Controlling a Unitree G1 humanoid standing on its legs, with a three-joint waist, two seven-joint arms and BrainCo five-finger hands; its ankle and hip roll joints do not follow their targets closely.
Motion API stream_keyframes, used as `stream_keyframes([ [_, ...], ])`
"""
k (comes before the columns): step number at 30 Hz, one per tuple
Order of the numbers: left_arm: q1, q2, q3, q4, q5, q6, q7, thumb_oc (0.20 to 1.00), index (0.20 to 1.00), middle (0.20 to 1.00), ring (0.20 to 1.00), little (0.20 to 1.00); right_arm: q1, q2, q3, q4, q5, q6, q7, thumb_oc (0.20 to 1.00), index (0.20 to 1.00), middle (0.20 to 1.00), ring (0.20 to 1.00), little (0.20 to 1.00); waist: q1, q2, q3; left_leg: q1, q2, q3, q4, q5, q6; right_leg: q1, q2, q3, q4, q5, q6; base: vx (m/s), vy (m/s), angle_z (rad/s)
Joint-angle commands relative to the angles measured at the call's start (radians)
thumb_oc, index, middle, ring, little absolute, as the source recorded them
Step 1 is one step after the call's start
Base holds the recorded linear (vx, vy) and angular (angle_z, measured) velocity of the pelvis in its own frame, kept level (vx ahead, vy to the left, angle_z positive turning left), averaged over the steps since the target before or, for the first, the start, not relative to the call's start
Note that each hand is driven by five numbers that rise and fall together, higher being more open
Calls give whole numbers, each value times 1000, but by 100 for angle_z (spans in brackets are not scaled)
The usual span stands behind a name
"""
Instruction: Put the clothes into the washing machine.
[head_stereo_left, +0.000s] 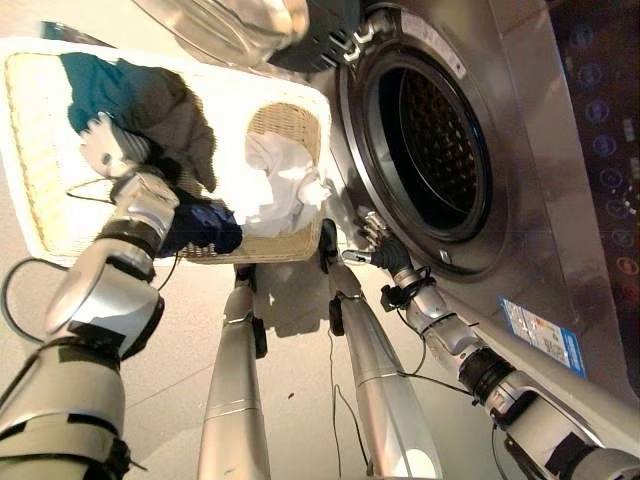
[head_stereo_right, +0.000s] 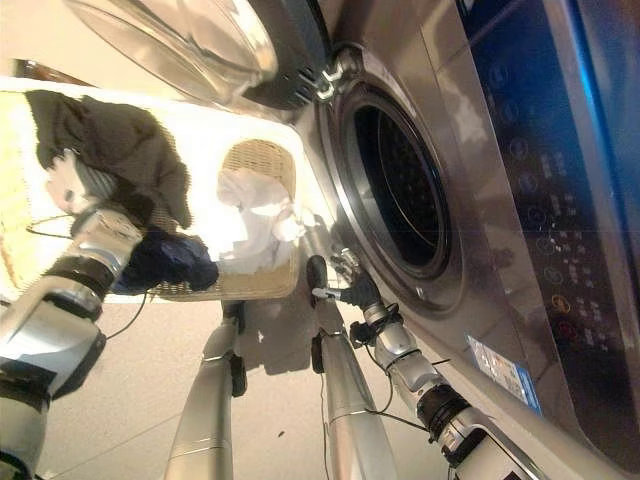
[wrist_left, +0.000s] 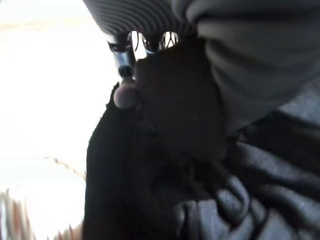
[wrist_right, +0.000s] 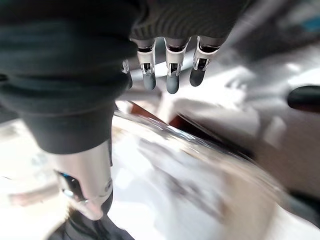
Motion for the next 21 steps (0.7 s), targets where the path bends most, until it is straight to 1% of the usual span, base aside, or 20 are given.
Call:
stream_keyframes([
  [1, 45, -74, 96, -55, -14, -81, 98, 200, 200, 200, 200, 200, 38, -51, -59, -128, -71, -15, -94, 1000, 1000, 1000, 1000, 1000, 0, 126, 11, 25, 26, 15, -16, 24, -5, 54, 71, -47, -41, -3, -14, -80, 26, 7],
  [3, 108, -82, 135, -108, -3, -105, 115, 200, 200, 200, 200, 200, 42, -53, -92, -158, -98, -3, -126, 1000, 1000, 1000, 1000, 1000, 11, 141, 11, 40, 30, 17, -30, 42, -7, 74, 72, -55, -35, -13, -17, -92, 27, 3],
  [4, 126, -87, 143, -120, -4, -114, 118, 200, 200, 200, 200, 200, 49, -52, -99, -162, -115, -14, -138, 1000, 1000, 1000, 1000, 1000, 16, 146, 11, 50, 32, 16, -29, 36, -8, 85, 74, -57, -26, -26, -19, -80, 43, 2],
  [6, 168, -99, 164, -163, -3, -138, 127, 200, 200, 200, 200, 200, 58, -54, -116, -187, -142, -23, -150, 1000, 1000, 1000, 1000, 1000, 23, 156, 11, 67, 35, 12, -43, 43, -8, 105, 74, -62, -21, -38, -20, -57, 45, 7],
  [7, 203, -108, 179, -202, -1, -157, 134, 200, 200, 200, 200, 200, 64, -53, -129, -213, -162, -23, -151, 1000, 1000, 1000, 1000, 1000, 30, 164, 11, 81, 35, 8, -61, 51, -8, 122, 73, -67, -24, -43, -19, -66, 46, 12],
  [8, 210, -110, 186, -212, 0, -169, 135, 200, 200, 200, 200, 200, 63, -53, -134, -220, -170, -28, -147, 1000, 1000, 1000, 1000, 1000, 32, 166, 11, 79, 35, 7, -69, 62, -7, 121, 73, -68, -30, -35, -19, -75, 59, 14],
  [9, 237, -119, 195, -240, 5, -196, 136, 200, 200, 200, 200, 200, 65, -54, -140, -240, -188, -32, -142, 1000, 1000, 1000, 1000, 1000, 38, 171, 11, 91, 36, 5, -87, 71, -8, 136, 70, -73, -38, -36, -18, -41, 48, 8],
  [10, 253, -124, 198, -252, 6, -211, 137, 200, 200, 200, 200, 200, 72, -54, -141, -250, -200, -37, -138, 1000, 1000, 1000, 1000, 1000, 41, 173, 11, 103, 36, 4, -90, 65, -9, 147, 68, -74, -36, -46, -17, -40, 60, 4],
  [11, 266, -129, 202, -275, 6, -231, 133, 200, 200, 200, 200, 200, 68, -54, -143, -267, -218, -38, -133, 1000, 1000, 1000, 1000, 1000, 46, 177, 11, 102, 37, 2, -101, 79, -10, 148, 66, -77, -44, -37, -16, -27, 61, 2],
  [12, 292, -138, 208, -315, 11, -262, 127, 200, 200, 200, 200, 200, 67, -50, -144, -294, -238, -31, -119, 1000, 1000, 1000, 1000, 1000, 53, 181, 11, 108, 37, 0, -113, 84, -9, 156, 64, -81, -49, -37, -14, -31, 71, 5],
  [13, 324, -148, 216, -362, 15, -312, 84, 200, 200, 200, 200, 200, 66, -43, -139, -318, -267, -24, -90, 1000, 1000, 1000, 1000, 1000, 63, 185, 11, 130, 36, -1, -130, 85, -9, 177, 62, -86, -55, -44, -11, -29, 58, 6],
  [14, 336, -161, 219, -391, 23, -348, 54, 200, 200, 200, 200, 200, 56, -40, -133, -333, -273, -14, -76, 1000, 1000, 1000, 1000, 1000, 69, 187, 11, 128, 36, -1, -143, 99, -8, 179, 62, -90, -66, -33, -11, -20, 39, 4],
  [15, 340, -163, 220, -396, 24, -362, 45, 200, 200, 200, 200, 200, 56, -40, -132, -336, -274, -12, -68, 1000, 1000, 1000, 1000, 1000, 70, 188, 11, 130, 36, -1, -146, 101, -8, 181, 62, -90, -69, -32, -11, -30, 24, 2],
  [16, 361, -177, 218, -457, 34, -386, -6, 200, 200, 200, 200, 200, 47, -38, -123, -355, -274, 11, -31, 1000, 1000, 1000, 1000, 1000, 79, 190, 11, 138, 34, -3, -160, 106, -7, 191, 61, -94, -76, -31, -9, 0, 0, 0],
  [17, 369, -178, 215, -477, 35, -398, -34, 200, 200, 200, 200, 200, 44, -39, -120, -360, -274, 17, -13, 1000, 1000, 1000, 1000, 1000, 83, 191, 11, 139, 32, -4, -164, 109, -7, 193, 61, -96, -79, -28, -8, 0, 0, 0],
  [19, 404, -184, 193, -584, 19, -428, -153, 200, 200, 200, 200, 200, 33, -44, -101, -384, -275, 45, 59, 1000, 1000, 1000, 1000, 1000, 94, 195, 11, 156, 27, -8, -188, 114, -4, 211, 60, -101, -92, -28, -7, 0, 0, 0],
  [20, 414, -185, 182, -632, 1, -443, -240, 200, 200, 200, 200, 200, 23, -49, -89, -392, -264, 65, 107, 1000, 1000, 1000, 1000, 1000, 100, 198, 11, 152, 24, -10, -197, 126, -3, 210, 59, -104, -102, -15, -4, -20, 18, 3],
  [21, 429, -182, 167, -676, -33, -459, -314, 200, 200, 200, 200, 200, 17, -58, -79, -402, -253, 75, 133, 1000, 1000, 1000, 1000, 1000, 105, 200, 11, 157, 22, -9, -205, 130, -1, 215, 57, -106, -109, -10, -3, -34, 19, 8],
])
